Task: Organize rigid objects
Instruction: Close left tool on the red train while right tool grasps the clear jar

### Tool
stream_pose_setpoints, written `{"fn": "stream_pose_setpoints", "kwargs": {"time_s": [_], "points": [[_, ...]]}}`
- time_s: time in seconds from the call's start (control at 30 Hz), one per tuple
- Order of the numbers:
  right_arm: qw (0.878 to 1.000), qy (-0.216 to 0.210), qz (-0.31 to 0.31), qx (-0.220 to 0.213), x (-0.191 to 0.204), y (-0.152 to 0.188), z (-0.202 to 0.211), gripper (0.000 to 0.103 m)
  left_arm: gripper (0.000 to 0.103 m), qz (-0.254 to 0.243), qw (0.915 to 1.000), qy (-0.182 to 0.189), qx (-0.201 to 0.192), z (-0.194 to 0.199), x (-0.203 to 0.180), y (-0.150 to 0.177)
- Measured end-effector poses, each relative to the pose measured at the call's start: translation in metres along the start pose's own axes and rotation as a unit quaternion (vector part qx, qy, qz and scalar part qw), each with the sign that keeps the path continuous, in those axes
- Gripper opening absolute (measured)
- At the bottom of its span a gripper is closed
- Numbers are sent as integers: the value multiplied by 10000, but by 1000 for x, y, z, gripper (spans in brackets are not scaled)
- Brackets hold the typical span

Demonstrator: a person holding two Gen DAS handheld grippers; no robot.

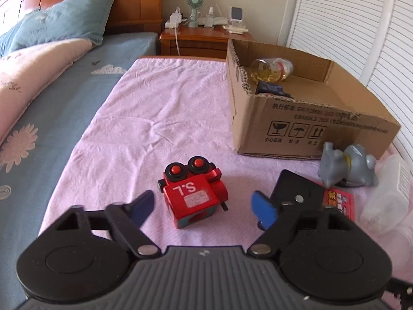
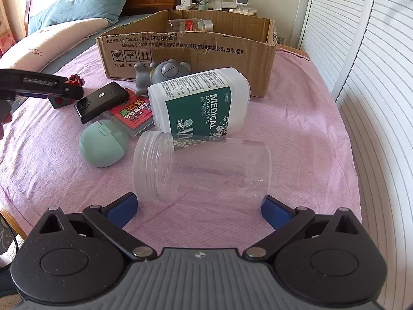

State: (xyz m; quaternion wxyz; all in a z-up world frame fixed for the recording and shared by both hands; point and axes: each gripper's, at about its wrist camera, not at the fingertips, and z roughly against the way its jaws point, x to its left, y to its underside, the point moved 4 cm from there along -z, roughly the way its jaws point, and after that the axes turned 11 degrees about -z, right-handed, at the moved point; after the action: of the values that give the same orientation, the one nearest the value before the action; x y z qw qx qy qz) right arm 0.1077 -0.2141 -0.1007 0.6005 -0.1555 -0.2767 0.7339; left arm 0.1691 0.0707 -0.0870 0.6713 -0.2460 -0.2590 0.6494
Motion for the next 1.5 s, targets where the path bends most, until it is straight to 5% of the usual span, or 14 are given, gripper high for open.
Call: {"fn": "stream_pose_setpoints", "kwargs": {"time_s": [0.17, 0.33, 0.83, 1.33, 1.5], "points": [[10000, -24, 25, -12, -1, 1, 0, 103, 69, -21, 9999, -108, -40, -9, -4, -5], [10000, -46, 50, -29, 0, 1, 0, 103, 50, -617, 9980, 32, -152, -10, -19, -7], [9997, -164, -161, -13, 2, -8, 4, 103, 51, -1219, 9917, 264, -308, -3, -21, 0], [9990, 433, -113, -12, 9, -26, 0, 103, 50, -1686, 9847, 397, -202, -1, -23, -4], [9988, 481, 33, 88, 9, -29, 2, 95, 50, -1691, 9842, 523, -36, -1, -22, -7]]}}
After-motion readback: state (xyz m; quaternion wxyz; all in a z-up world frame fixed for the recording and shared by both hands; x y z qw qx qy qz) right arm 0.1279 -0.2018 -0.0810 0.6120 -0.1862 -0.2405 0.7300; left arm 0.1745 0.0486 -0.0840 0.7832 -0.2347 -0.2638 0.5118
